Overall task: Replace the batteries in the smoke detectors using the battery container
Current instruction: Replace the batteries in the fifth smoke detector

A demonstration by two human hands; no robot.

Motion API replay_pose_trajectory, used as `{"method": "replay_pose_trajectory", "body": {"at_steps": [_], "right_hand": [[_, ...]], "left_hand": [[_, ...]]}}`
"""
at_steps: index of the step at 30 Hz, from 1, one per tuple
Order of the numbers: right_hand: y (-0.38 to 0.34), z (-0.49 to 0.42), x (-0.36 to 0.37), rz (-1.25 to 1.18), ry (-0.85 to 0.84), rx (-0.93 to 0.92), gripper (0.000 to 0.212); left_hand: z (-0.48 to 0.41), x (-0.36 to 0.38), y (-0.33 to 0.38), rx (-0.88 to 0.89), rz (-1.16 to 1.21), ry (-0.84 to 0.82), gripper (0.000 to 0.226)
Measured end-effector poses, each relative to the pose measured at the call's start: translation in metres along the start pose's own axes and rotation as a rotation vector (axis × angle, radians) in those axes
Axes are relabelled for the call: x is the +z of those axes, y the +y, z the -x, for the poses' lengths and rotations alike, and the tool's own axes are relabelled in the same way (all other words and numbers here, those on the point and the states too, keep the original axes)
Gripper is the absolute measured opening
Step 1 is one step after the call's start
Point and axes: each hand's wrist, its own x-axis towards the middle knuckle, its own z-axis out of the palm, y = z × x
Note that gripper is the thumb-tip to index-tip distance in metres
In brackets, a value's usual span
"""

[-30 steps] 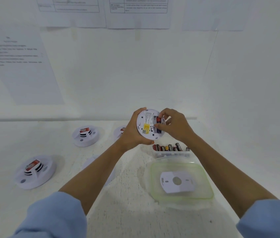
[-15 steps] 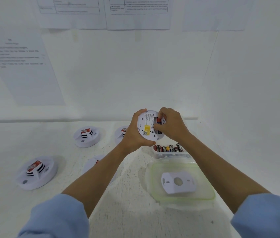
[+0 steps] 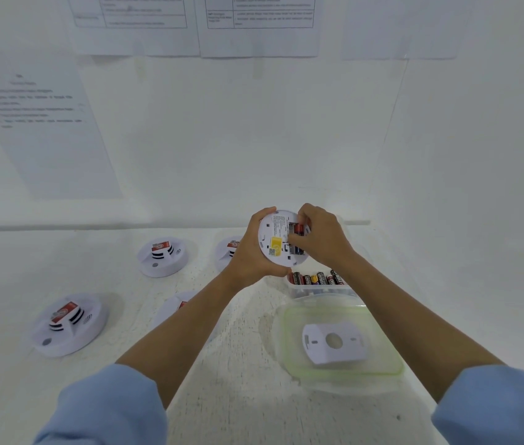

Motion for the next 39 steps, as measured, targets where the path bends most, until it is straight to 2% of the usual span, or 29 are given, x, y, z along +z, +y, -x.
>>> {"method": "replay_pose_trajectory", "body": {"at_steps": [13,21,27,32,35,39], "right_hand": [[-0.011,0.006,0.001,0.041,0.13,0.003,0.021],[-0.013,0.009,-0.002,0.003,0.152,0.014,0.018],[-0.006,0.011,-0.001,-0.108,0.253,-0.083,0.016],[0.002,0.013,-0.003,-0.176,0.25,-0.149,0.016],[0.003,0.012,-0.007,-0.347,0.208,-0.063,0.017],[0.008,0.006,-0.018,-0.542,0.272,0.153,0.026]], "left_hand": [[-0.003,-0.004,0.005,0.019,-0.055,0.025,0.102],[-0.001,-0.001,0.006,0.006,-0.046,0.009,0.1],[-0.001,-0.003,0.009,0.009,-0.038,0.011,0.101],[-0.002,-0.003,0.01,0.015,-0.049,0.013,0.101],[-0.001,-0.004,0.01,0.01,-0.05,0.011,0.101],[0.0,-0.006,0.011,0.004,-0.069,0.016,0.102]]}}
